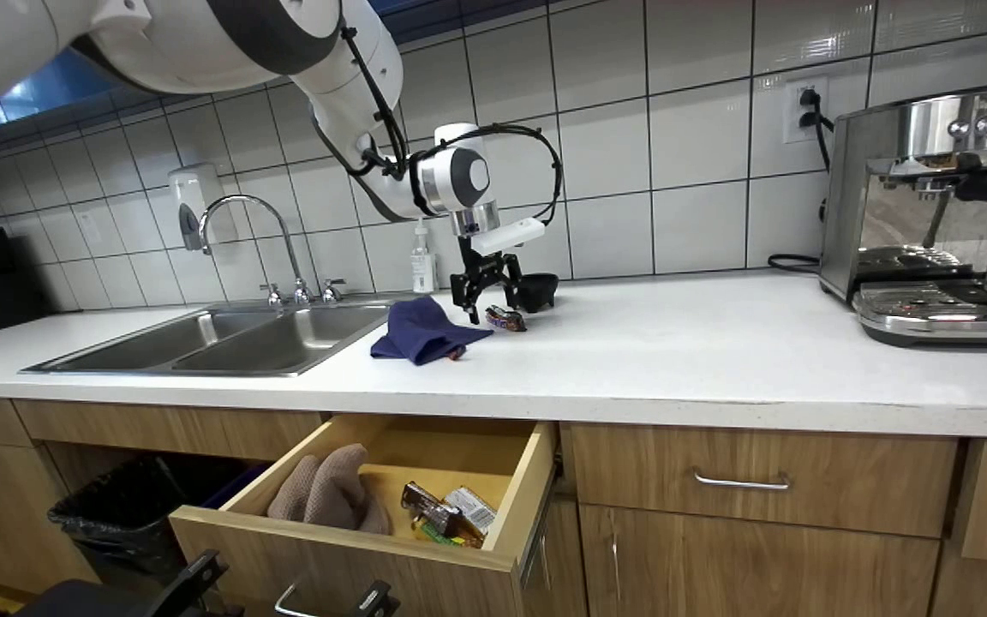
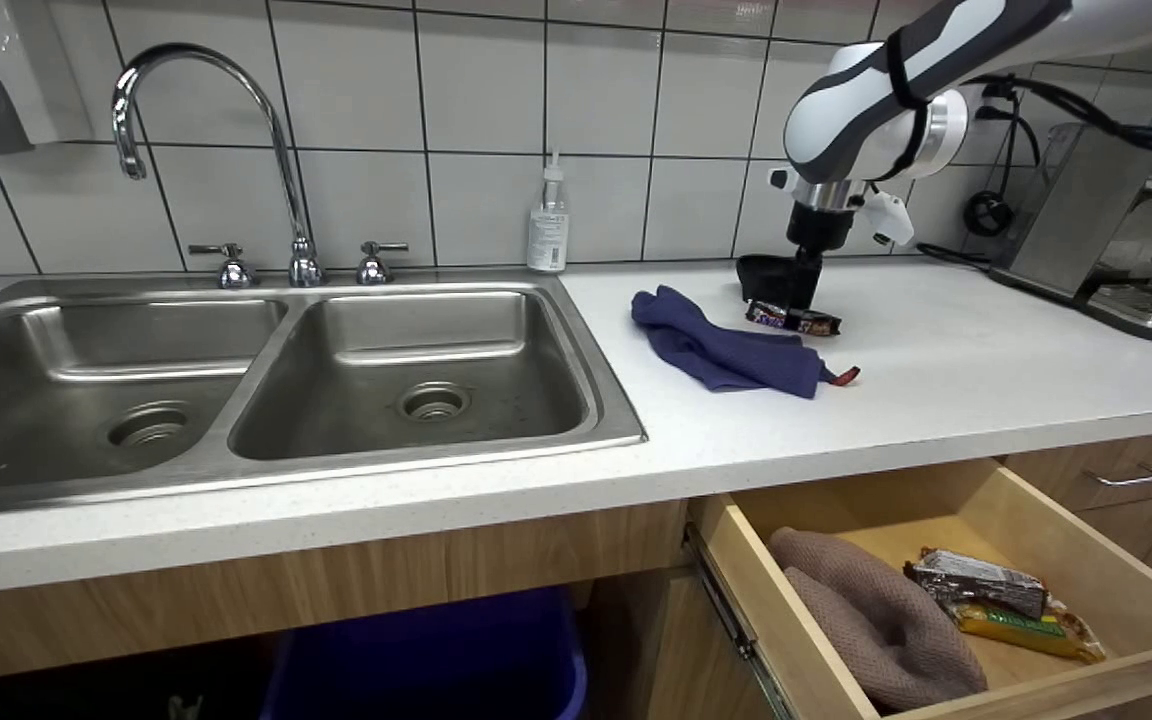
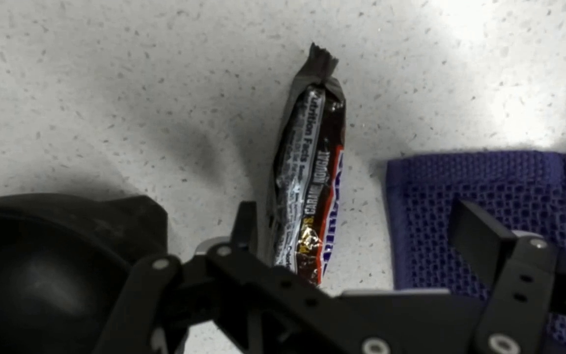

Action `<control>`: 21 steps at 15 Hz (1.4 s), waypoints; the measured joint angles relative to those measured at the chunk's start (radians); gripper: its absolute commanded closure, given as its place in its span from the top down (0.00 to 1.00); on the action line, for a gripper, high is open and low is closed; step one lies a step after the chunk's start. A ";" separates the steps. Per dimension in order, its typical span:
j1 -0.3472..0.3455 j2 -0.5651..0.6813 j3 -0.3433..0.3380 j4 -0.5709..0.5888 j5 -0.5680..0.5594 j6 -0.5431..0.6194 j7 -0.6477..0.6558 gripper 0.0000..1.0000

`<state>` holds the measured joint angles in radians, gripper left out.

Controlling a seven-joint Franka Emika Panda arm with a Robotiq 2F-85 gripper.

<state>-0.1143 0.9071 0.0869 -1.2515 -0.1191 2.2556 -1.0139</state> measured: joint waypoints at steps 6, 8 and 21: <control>0.000 0.056 0.000 0.096 0.001 -0.067 0.000 1.00; 0.001 0.076 0.000 0.126 0.001 -0.088 0.000 1.00; 0.004 0.155 0.008 0.270 0.020 -0.157 0.000 0.22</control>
<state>-0.1101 1.0621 0.0944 -0.9818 -0.0990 2.0987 -1.0139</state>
